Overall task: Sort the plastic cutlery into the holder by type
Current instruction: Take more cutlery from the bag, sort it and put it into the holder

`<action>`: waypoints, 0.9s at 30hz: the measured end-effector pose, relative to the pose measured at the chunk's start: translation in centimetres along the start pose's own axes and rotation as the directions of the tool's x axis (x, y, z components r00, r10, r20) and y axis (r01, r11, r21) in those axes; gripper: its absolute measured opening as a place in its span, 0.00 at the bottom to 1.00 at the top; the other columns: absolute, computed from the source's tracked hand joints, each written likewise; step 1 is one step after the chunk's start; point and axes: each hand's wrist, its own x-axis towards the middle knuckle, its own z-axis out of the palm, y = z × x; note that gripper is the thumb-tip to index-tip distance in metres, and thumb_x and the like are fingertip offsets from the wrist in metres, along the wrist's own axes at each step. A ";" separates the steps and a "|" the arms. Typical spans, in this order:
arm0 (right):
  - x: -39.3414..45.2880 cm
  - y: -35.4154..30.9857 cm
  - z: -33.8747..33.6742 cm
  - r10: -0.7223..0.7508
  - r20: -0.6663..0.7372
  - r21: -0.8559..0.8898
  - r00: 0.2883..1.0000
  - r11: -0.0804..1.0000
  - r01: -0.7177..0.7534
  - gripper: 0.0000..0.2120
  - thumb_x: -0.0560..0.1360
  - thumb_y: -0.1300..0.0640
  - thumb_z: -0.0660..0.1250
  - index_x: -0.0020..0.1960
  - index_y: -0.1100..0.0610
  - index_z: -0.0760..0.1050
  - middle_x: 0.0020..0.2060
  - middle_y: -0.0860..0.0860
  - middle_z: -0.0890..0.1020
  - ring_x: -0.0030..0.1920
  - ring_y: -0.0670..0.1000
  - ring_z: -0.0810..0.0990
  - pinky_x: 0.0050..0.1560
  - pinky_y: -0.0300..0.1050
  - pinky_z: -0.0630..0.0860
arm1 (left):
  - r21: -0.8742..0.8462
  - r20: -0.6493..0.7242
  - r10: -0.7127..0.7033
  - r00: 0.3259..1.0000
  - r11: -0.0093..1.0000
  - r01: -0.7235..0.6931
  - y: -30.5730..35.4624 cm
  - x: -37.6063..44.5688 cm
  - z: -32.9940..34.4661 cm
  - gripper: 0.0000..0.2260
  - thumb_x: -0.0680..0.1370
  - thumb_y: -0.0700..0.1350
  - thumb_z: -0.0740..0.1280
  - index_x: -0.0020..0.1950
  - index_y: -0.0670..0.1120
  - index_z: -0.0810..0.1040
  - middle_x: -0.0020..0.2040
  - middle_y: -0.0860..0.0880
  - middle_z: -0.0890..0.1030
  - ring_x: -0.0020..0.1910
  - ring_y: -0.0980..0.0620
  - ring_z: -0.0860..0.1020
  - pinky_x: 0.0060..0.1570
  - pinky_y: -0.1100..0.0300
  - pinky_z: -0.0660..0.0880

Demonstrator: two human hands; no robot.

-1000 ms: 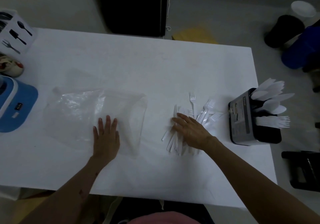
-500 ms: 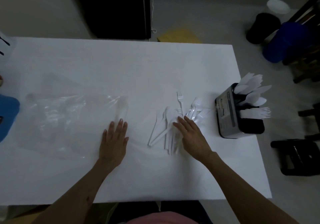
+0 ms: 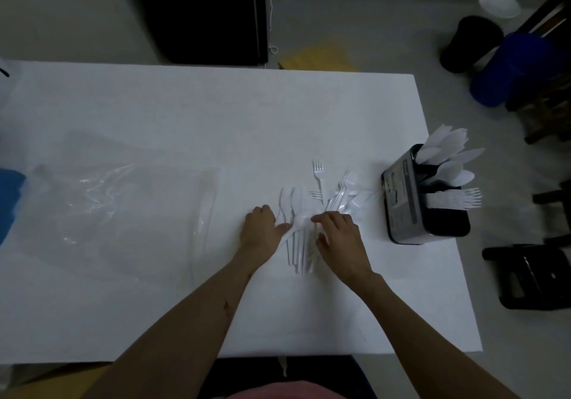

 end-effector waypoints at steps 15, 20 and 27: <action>1.3 0.2 0.9 -0.295 0.138 -0.158 0.945 0.936 0.315 0.21 0.67 0.60 0.78 0.59 0.57 0.80 0.64 0.59 0.79 0.63 0.61 0.79 0.61 0.58 0.77 | -0.290 0.015 -0.201 0.979 0.937 0.197 -1.2 -2.1 -0.7 0.10 0.72 0.44 0.73 0.51 0.41 0.80 0.49 0.44 0.84 0.51 0.47 0.80 0.49 0.60 0.74; 1.7 -1.0 0.8 -0.245 0.084 -0.222 0.966 0.940 0.258 0.12 0.69 0.60 0.74 0.52 0.58 0.81 0.58 0.58 0.81 0.58 0.61 0.80 0.55 0.56 0.78 | -0.239 -0.032 -0.207 0.978 0.952 0.194 -0.4 -2.5 -1.0 0.10 0.73 0.51 0.71 0.44 0.44 0.78 0.40 0.48 0.79 0.40 0.50 0.77 0.38 0.62 0.70; 3.0 -4.3 1.3 -0.048 0.165 -0.123 0.985 0.990 0.069 0.06 0.76 0.56 0.68 0.49 0.58 0.81 0.44 0.53 0.82 0.44 0.54 0.80 0.38 0.46 0.78 | -0.314 0.029 -0.256 0.966 0.916 0.252 -2.5 -1.9 -1.8 0.12 0.74 0.50 0.71 0.49 0.43 0.81 0.47 0.46 0.84 0.48 0.47 0.81 0.48 0.61 0.75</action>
